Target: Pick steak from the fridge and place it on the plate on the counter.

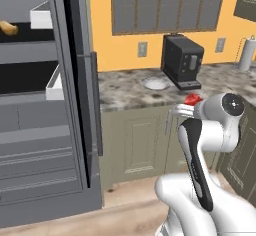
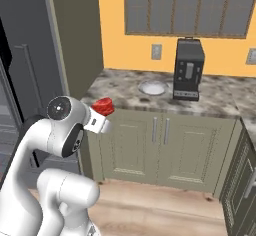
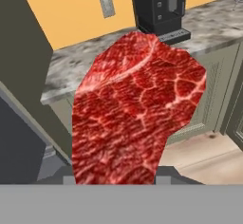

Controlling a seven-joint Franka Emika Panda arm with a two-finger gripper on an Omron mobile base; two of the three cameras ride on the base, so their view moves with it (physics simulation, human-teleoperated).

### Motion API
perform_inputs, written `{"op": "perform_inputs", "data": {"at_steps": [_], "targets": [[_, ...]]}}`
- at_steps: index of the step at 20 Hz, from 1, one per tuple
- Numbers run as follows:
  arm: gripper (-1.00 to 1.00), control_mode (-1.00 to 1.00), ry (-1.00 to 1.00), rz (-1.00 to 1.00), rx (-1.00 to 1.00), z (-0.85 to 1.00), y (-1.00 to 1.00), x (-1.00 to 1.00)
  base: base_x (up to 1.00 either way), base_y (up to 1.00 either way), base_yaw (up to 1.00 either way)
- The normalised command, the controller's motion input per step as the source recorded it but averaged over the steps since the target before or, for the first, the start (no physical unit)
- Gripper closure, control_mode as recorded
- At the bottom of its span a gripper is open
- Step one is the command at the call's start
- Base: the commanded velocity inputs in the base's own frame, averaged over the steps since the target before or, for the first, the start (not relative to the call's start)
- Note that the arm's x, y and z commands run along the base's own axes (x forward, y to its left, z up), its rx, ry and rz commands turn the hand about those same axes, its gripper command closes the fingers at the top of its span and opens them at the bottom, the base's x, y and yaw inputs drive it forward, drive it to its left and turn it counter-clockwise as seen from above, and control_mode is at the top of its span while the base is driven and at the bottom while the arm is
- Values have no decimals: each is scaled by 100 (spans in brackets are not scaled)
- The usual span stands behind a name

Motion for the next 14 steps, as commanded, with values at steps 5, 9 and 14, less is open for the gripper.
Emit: {"op": "perform_inputs", "data": {"at_steps": [5, 9, 14], "targets": [[100, 100, 0, 0, 0, 0, 0, 0, 53, -34, -1], [100, 100, 0, 0, 0, 0, 0, 0, 53, -30, 0], [100, 100, 0, 0, 0, 0, 0, 0, 52, -25, 0]]}}
